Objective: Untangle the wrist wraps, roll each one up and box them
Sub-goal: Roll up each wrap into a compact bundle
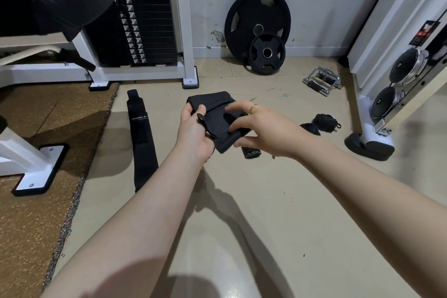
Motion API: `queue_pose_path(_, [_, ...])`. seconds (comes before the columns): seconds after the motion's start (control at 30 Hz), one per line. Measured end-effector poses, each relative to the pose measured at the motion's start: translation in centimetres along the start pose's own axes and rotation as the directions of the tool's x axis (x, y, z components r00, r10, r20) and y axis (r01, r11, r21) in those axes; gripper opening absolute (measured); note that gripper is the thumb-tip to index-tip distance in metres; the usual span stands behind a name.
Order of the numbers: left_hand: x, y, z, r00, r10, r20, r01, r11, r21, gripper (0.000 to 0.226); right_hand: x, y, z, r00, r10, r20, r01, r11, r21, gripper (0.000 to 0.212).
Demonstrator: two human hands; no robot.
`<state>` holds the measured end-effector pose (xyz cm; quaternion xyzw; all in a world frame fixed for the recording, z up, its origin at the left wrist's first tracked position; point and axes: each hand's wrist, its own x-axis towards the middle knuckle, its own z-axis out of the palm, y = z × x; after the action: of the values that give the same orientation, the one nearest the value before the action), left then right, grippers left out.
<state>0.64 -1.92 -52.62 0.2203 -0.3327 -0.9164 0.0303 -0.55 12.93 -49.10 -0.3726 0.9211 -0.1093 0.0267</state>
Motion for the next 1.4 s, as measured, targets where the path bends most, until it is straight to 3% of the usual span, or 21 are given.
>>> queue_pose_path(0.1, [0.1, 0.0, 0.0, 0.999, 0.017, 0.027, -0.019, 0.998, 0.065, 0.032, 0.0, 0.4, -0.6, 0.999, 0.039, 0.021, -0.044, 0.962, 0.269, 0.021])
queue_pose_path(0.27, [0.2, -0.4, 0.3, 0.998, 0.04, 0.041, -0.043, 0.997, 0.069, 0.032, 0.0, 0.4, -0.2, 0.991, 0.068, 0.114, -0.104, 0.933, 0.344, 0.021])
queue_pose_path(0.43, [0.2, -0.6, 0.2, 0.999, 0.039, 0.005, -0.04, 0.996, 0.081, 0.033, -0.3, 0.2, -0.9, 0.973, 0.102, 0.209, -0.206, 0.797, 0.567, 0.009])
queue_pose_path(0.53, [-0.1, -0.8, 0.1, 0.999, 0.026, 0.034, -0.028, 0.997, 0.076, 0.034, 0.0, -0.3, -1.3, 0.976, 0.129, 0.174, -0.21, 0.756, 0.62, 0.009])
queue_pose_path(0.7, [-0.4, -0.9, 0.9, 0.989, 0.026, 0.144, -0.036, 0.997, 0.068, 0.032, 1.6, -0.1, 0.0, 0.94, 0.32, -0.119, -0.191, 0.782, 0.593, 0.021])
queue_pose_path(0.77, [-0.3, -0.6, 1.3, 0.986, 0.031, 0.161, -0.039, 0.998, 0.05, 0.032, 2.0, -0.2, 0.6, 0.907, 0.343, -0.246, -0.183, 0.845, 0.503, 0.025])
queue_pose_path(0.87, [-0.1, -0.5, 1.5, 0.989, 0.018, 0.149, -0.019, 1.0, 0.01, 0.032, 2.1, -0.6, 1.1, 0.882, 0.27, -0.385, -0.18, 0.95, 0.254, 0.017])
queue_pose_path(0.93, [0.1, -0.5, 1.4, 0.992, 0.004, 0.123, -0.003, 1.0, -0.01, 0.033, 2.1, -0.6, 1.0, 0.868, 0.119, -0.483, -0.14, 0.99, -0.007, 0.018])
queue_pose_path(1.0, [0.4, -0.4, 1.1, 0.994, 0.0, 0.106, 0.002, 1.0, -0.019, 0.033, 2.1, -0.1, 0.8, 0.91, -0.03, -0.413, -0.046, 0.984, -0.172, 0.035])
queue_pose_path(1.07, [0.8, 0.1, 0.6, 0.995, -0.001, 0.097, 0.004, 0.999, -0.034, 0.034, 1.7, 0.5, 0.3, 0.963, -0.119, -0.242, 0.075, 0.98, -0.182, 0.049])
queue_pose_path(1.13, [1.1, 0.4, 0.5, 0.996, -0.017, 0.091, 0.019, 1.0, -0.014, 0.034, 1.4, 0.8, 0.3, 0.969, -0.178, -0.173, 0.139, 0.967, -0.216, 0.042])
queue_pose_path(1.3, [1.1, 0.4, 0.9, 0.994, -0.028, 0.11, 0.022, 0.998, 0.058, 0.035, 1.7, 0.2, -0.1, 0.96, -0.181, -0.212, 0.159, 0.98, -0.116, 0.015])
queue_pose_path(1.4, [1.3, 0.3, 0.6, 0.993, -0.007, 0.121, -0.005, 0.995, 0.104, 0.035, 2.0, 0.4, -0.8, 0.986, -0.113, -0.122, 0.114, 0.994, 0.001, 0.016])
